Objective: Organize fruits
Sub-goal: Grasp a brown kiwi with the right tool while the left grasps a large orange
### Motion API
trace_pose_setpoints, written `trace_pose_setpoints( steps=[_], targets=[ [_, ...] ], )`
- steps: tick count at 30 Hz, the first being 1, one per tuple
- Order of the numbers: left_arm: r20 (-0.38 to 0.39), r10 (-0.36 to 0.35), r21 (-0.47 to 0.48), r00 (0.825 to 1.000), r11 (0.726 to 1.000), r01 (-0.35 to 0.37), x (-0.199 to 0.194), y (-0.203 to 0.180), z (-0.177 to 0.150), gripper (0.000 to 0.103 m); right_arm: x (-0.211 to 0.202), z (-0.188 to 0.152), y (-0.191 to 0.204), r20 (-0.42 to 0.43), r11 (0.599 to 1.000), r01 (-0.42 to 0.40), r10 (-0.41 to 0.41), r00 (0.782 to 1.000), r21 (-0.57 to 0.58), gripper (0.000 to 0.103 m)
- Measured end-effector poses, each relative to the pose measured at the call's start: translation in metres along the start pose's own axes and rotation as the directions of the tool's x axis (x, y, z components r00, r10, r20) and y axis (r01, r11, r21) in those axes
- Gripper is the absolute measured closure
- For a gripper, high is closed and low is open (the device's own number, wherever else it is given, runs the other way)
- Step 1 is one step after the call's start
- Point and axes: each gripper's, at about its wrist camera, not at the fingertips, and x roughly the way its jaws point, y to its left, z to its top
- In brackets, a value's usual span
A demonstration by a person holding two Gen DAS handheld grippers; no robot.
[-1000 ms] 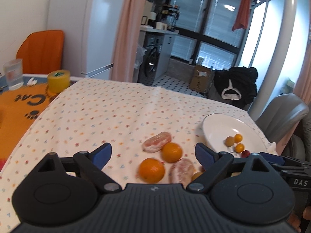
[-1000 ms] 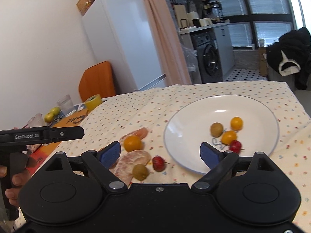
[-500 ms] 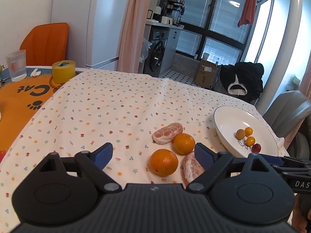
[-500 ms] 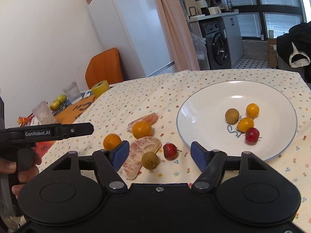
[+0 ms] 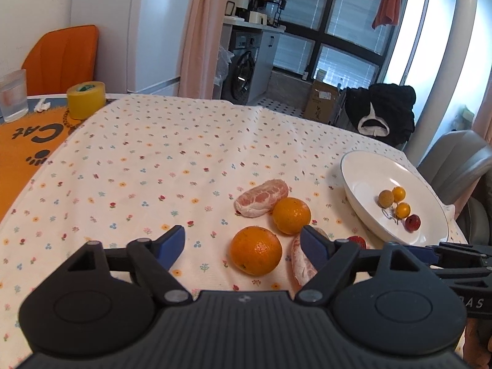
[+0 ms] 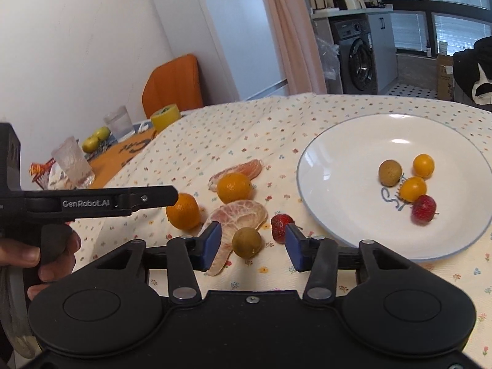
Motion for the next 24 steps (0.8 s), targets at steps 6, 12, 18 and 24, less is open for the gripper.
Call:
trace_pose_setpoints(
  steps=[6, 12, 18, 24],
  targets=[
    [-0.045, -0.019, 0.008, 0.999, 1.000, 0.019, 0.016, -0.001, -0.004, 0.041, 0.010, -0.002, 0.003, -0.037, 1.000, -0.015, 0.014, 0.999, -0.011, 0.066],
    [-0.061, -0.031, 0.008, 0.998, 0.999, 0.031, 0.025, 0.003, -0.004, 0.044, 0.020, 0.001, 0.005, -0.057, 1.000, -0.018, 0.017, 0.998, -0.017, 0.069],
    [-0.079, -0.056, 0.010, 0.995, 0.998, 0.057, 0.031, 0.003, -0.005, 0.053, 0.027, 0.005, 0.005, -0.071, 0.999, -0.026, 0.025, 0.997, -0.020, 0.069],
    [-0.089, -0.052, 0.023, 0.995, 0.998, 0.054, 0.031, 0.000, -0.006, 0.062, 0.030, 0.004, 0.007, -0.080, 0.999, -0.014, 0.010, 0.997, -0.046, 0.081]
  ],
)
